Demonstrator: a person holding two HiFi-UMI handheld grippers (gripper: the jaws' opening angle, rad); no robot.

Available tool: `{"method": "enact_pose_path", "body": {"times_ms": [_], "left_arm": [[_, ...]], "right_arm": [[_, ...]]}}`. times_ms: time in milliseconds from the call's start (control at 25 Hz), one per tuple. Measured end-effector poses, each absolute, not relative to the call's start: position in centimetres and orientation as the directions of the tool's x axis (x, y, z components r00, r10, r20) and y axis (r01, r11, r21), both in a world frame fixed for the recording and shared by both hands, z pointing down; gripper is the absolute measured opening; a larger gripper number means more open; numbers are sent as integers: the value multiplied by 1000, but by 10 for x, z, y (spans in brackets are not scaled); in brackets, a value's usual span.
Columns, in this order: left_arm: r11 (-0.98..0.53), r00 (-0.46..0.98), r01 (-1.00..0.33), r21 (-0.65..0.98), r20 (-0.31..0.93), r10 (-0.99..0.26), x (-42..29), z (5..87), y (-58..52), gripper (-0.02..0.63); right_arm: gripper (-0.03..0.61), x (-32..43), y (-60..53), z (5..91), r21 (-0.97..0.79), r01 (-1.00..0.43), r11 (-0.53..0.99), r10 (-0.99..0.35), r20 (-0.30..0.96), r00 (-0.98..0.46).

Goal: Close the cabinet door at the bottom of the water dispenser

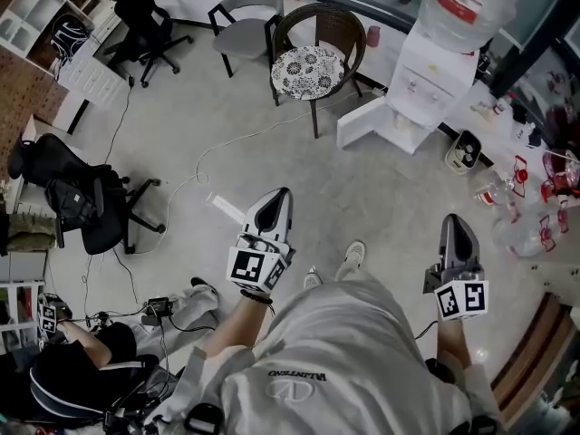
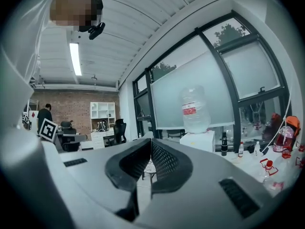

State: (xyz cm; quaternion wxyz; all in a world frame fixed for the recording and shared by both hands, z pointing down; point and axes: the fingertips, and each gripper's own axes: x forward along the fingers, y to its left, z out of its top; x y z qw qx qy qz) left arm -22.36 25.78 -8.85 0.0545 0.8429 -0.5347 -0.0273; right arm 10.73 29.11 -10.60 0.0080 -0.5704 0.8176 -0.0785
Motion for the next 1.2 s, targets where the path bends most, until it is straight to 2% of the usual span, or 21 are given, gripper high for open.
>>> {"method": "enact_pose_path", "body": {"times_ms": [640,1200], "left_arm": [[-368,372,-925,96,30,-928,-162,-89,202,3],[-352,358,-931,98,57,-932,-165,-84,184,3]], "right_arm": [[17,162,219,-98,-153,-897,414,-900,81,-429],[17,153,193,-92,-187,-883,432,-887,93,-453]]}}
